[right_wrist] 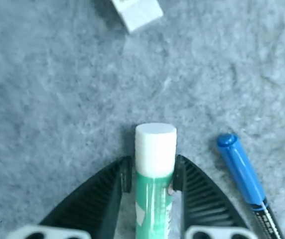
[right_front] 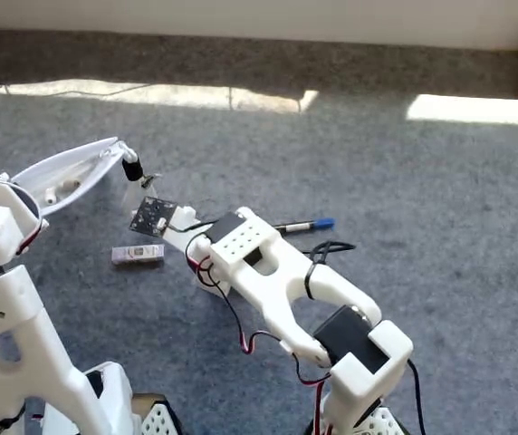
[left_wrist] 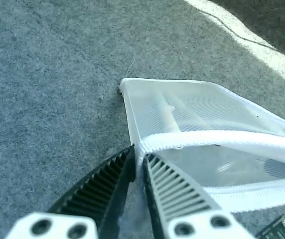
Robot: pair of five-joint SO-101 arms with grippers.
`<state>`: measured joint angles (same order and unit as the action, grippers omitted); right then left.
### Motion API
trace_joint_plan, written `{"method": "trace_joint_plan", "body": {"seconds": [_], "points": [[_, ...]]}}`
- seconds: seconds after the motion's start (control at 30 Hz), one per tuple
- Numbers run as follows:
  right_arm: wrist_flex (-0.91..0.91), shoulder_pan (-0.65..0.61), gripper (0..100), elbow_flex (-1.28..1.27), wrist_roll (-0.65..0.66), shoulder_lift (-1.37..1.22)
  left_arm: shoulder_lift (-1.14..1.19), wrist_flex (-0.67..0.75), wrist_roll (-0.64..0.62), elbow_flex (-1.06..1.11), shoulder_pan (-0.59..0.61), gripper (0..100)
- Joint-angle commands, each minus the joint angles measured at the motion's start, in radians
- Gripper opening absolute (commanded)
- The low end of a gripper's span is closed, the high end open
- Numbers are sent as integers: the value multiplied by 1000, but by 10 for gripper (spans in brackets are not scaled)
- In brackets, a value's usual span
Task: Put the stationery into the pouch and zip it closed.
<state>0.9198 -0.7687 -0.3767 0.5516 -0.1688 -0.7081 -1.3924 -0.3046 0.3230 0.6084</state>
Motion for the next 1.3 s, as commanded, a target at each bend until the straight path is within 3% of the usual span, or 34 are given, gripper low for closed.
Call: {"method": "trace_joint_plan", "body": {"seconds": [0.0,0.1,0.27,0.47,0.7,1.03,1.27], "points": [[-30,-18,131,4,-9,68,8,20,-8,1,13,7],[-30,-18,126,7,-9,19,8,18,-8,1,13,7],[-24,-41,5,12,-5,-61,8,17,-8,2,13,7],[67,-41,5,31,-3,-38,8,17,-8,2,13,7],[170,-30,5,53,-12,194,8,15,-8,2,5,7],[170,-21,5,50,-362,440,8,15,-9,-4,-131,8],[173,-19,5,50,-417,527,8,15,52,-10,-269,7]]}}
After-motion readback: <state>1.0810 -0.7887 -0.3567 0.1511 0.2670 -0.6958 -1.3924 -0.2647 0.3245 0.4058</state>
